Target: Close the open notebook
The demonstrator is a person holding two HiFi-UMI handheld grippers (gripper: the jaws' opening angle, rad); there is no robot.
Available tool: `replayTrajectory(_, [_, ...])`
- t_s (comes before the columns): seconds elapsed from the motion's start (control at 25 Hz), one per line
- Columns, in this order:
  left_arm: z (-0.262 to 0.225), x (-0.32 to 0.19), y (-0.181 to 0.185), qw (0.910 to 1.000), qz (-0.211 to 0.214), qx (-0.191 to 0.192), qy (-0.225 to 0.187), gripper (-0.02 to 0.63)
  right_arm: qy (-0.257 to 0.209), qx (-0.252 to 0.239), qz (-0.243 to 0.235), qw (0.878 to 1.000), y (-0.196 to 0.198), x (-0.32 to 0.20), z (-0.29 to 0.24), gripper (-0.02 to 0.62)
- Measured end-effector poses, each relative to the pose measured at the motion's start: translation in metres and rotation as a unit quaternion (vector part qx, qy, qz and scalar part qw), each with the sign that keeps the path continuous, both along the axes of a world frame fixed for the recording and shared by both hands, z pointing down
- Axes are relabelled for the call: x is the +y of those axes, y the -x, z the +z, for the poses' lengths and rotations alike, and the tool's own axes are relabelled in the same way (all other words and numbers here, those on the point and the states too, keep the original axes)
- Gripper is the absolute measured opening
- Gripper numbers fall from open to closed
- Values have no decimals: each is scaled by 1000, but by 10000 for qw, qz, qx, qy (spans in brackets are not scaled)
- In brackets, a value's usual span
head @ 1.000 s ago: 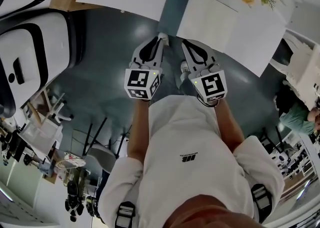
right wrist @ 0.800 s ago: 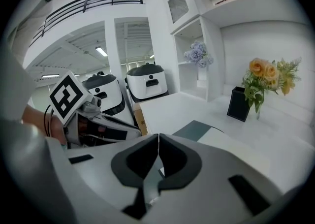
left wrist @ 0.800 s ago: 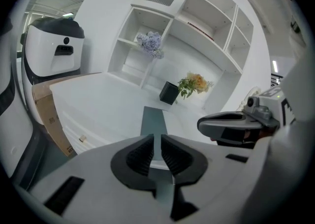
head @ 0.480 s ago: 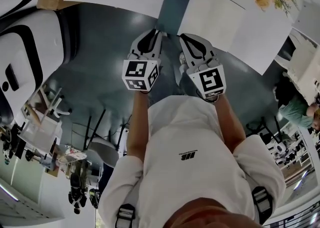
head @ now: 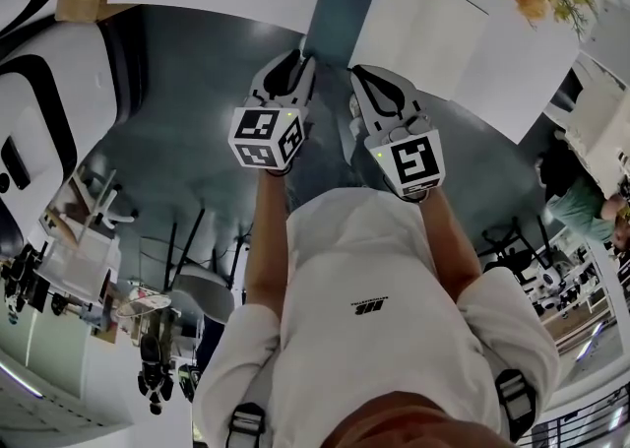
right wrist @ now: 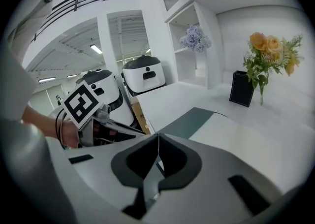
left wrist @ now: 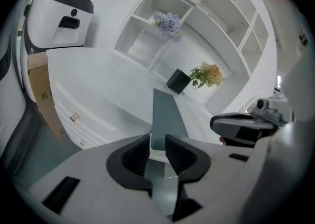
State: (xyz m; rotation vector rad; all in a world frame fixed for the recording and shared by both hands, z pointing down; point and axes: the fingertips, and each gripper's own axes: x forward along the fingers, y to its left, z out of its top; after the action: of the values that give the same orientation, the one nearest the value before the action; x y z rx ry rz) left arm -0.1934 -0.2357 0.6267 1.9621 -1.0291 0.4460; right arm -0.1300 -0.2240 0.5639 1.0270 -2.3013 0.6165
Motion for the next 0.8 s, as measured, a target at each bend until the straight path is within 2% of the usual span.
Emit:
replayTrajectory(0.6, [16,1,-6,9955,52,839,426,0,112,-12,103,9999,3,-1,9,-3])
replayTrajectory(0.8, [12,-1,-5,9978,128,598,250,0,95,-20,93,9999,2,-1,8,-3])
